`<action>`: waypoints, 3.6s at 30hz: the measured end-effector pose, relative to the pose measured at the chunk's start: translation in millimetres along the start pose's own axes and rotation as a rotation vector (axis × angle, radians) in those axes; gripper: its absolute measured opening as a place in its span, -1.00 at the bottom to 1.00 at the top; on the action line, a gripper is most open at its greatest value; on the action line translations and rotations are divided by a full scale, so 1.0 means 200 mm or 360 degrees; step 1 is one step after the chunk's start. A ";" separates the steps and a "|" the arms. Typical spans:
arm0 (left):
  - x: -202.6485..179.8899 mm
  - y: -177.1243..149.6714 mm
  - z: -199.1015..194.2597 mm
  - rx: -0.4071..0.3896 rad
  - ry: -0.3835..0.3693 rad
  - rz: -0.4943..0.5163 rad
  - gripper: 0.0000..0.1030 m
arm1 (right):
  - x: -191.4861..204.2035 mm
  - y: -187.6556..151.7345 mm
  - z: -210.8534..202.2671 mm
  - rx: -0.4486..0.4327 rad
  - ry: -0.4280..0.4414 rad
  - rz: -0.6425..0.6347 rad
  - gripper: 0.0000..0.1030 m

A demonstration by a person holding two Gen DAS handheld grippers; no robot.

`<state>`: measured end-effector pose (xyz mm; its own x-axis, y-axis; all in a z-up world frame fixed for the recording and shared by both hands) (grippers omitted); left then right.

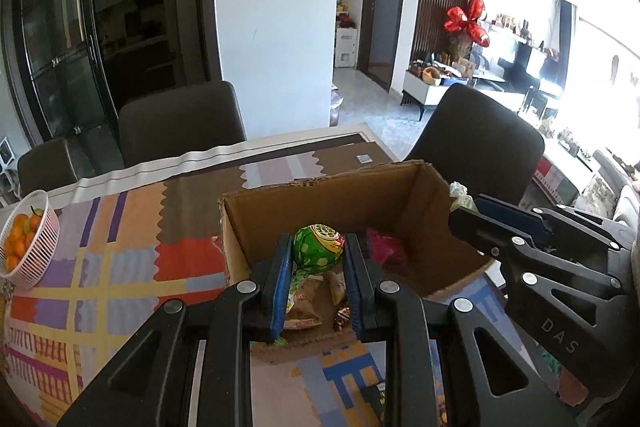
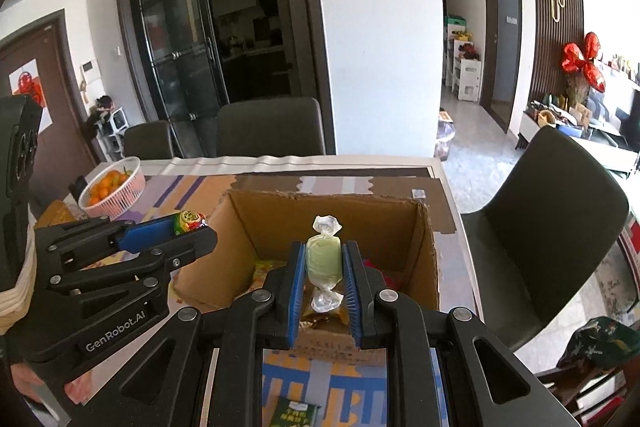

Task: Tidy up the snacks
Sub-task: 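Open both tools to drop the candy and lollipop into the box, then move both tools back down to the COSTA pack and green cracker pack, then grasp the COSTA coffee biscuit pack with the right tool while the left tool grasps the green cracker pack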

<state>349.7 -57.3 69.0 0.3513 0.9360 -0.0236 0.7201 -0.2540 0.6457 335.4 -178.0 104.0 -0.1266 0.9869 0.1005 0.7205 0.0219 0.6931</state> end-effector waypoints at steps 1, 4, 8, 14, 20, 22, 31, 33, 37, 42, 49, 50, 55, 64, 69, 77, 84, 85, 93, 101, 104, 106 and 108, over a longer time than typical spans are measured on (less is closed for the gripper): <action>0.00 0.01 0.01 0.0006 0.0007 0.0001 -0.50 | -0.01 0.00 0.02 0.0010 -0.0005 0.0001 -0.61; 0.01 0.03 0.05 0.0022 0.0046 0.0008 -0.34 | -0.03 0.01 0.07 0.0023 -0.0024 0.0011 -0.60; 0.02 0.00 0.01 -0.0026 0.0111 0.0007 -0.03 | -0.06 0.00 0.08 0.0033 -0.0081 0.0062 -0.02; 0.01 -0.16 -0.11 -0.0078 0.0153 0.0025 0.07 | -0.05 -0.09 0.01 0.0016 -0.0127 0.0027 -0.03; -0.04 -0.29 -0.21 -0.0091 0.0093 0.0025 0.11 | -0.01 -0.23 -0.11 -0.0005 -0.0104 0.0003 -0.03; -0.06 -0.34 -0.23 -0.0088 0.0075 0.0036 0.12 | 0.01 -0.27 -0.14 -0.0001 -0.0086 0.0001 -0.02; -0.20 -0.52 -0.23 0.0007 -0.0002 0.0052 0.13 | -0.01 -0.47 -0.26 0.0039 -0.0115 0.0025 -0.02; -0.23 -0.56 -0.21 0.0041 -0.0027 0.0055 0.13 | -0.03 -0.51 -0.28 0.0055 -0.0128 0.0040 -0.02; -0.30 -0.63 -0.17 0.0100 -0.0033 0.0067 0.13 | -0.07 -0.60 -0.28 0.0108 -0.0145 0.0047 -0.02; -0.35 -0.74 -0.10 0.0187 -0.0039 0.0036 0.13 | -0.11 -0.70 -0.25 0.0217 -0.0125 0.0002 -0.02; -0.39 -0.86 -0.03 0.0250 -0.0031 -0.0054 0.13 | -0.09 -0.82 -0.16 0.0386 -0.0134 -0.0273 -0.02; -0.40 -0.87 -0.02 0.0259 -0.0040 -0.0054 0.13 | -0.08 -0.84 -0.15 0.0405 -0.0127 -0.0309 -0.02; -0.45 -0.92 0.04 0.0301 -0.0018 -0.0023 0.13 | -0.08 -0.94 -0.07 0.0540 -0.0019 -0.0429 -0.01; -0.46 -0.93 0.20 0.0396 -0.0030 -0.0051 0.18 | -0.08 -1.06 0.06 0.0686 0.0091 -0.0566 0.26; -0.47 -0.91 0.28 0.0439 -0.0021 -0.0030 0.20 | -0.10 -1.07 0.12 0.0693 0.0064 -0.0610 0.27; -0.51 -0.88 0.38 0.0485 0.0009 0.0040 0.22 | -0.12 -1.11 0.16 0.0719 0.0128 -0.0649 0.27; -0.48 -0.88 0.45 0.0545 -0.0005 -0.0001 0.22 | -0.12 -1.07 0.20 0.0692 0.0158 -0.0693 0.37; -0.47 -0.88 0.46 0.0552 -0.0013 -0.0014 0.22 | -0.12 -1.06 0.21 0.0691 0.0164 -0.0700 0.37; -0.45 -0.89 0.46 0.0561 -0.0037 -0.0038 0.05 | -0.05 -1.09 0.20 0.0680 0.0221 -0.0928 0.45; -0.40 -0.91 0.46 0.0586 -0.0121 -0.0117 -0.13 | -0.05 -1.08 0.28 0.0724 0.0257 -0.0950 0.43; -0.41 -0.92 0.45 0.0583 -0.0117 -0.0098 -0.14 | -0.09 -1.08 0.29 0.0751 0.0299 -0.0830 0.33; -0.40 -0.92 0.45 0.0586 -0.0126 -0.0116 -0.14 | -0.09 -1.08 0.28 0.0770 0.0282 -0.0765 0.16; -0.39 -0.92 0.43 0.0577 -0.0132 -0.0132 -0.14 | -0.10 -1.08 0.27 0.0788 0.0246 -0.0715 -0.04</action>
<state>242.0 -103.8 -112.9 0.3191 0.9380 -0.1356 0.9080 -0.2616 0.3273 219.4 -193.2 -85.4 -0.5553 0.8316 0.0057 0.7975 0.5306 0.2871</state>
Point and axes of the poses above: each gripper's, at about its wrist camera, not at the fingertips, and z roughly the way its jaws point, x to its left, y to its top, the point moved 1 cm from there along z, roughly the way its jaws point, and after that the axes turned 7 degrees about x, right-handed, at the moved point
